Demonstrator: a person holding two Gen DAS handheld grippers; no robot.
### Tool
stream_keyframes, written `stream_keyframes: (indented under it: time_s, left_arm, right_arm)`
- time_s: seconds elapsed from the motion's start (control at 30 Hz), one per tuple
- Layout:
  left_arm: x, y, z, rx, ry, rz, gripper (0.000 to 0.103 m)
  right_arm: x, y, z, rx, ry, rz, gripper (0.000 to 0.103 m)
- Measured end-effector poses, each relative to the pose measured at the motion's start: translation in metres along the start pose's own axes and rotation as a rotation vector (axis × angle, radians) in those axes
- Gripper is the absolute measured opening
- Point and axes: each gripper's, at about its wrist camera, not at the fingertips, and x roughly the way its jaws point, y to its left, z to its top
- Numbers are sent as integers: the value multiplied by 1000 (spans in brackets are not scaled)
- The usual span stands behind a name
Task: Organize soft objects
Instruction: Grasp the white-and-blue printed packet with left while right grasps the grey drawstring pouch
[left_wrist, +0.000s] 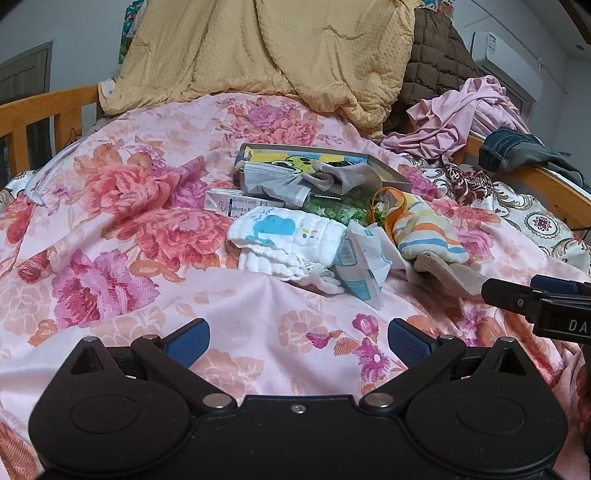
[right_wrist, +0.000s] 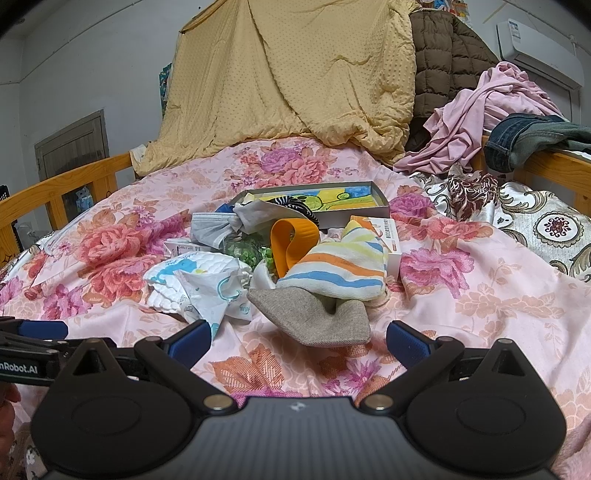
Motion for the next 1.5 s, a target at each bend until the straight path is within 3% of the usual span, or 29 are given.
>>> stream_keyframes:
  time_s: [0.33, 0.63, 0.93, 1.3, 1.5]
  left_arm:
    - [21, -17, 19, 145, -45, 3, 102]
    - [54, -28, 47, 128, -12, -63, 102]
    - [83, -36, 59, 148, 44, -85, 101]
    - [103, -38, 73, 161, 93, -144, 83]
    - [119, -38, 73, 134, 167, -166, 63]
  right_arm:
    - [10, 0, 12, -30, 3, 11, 103]
    - [35, -5, 28, -133, 36, -45, 103]
    - [58, 2, 31, -277, 91, 4, 102]
    - [73, 11, 22, -360, 134, -2, 81]
    - [84, 19, 15, -426, 161, 12, 58]
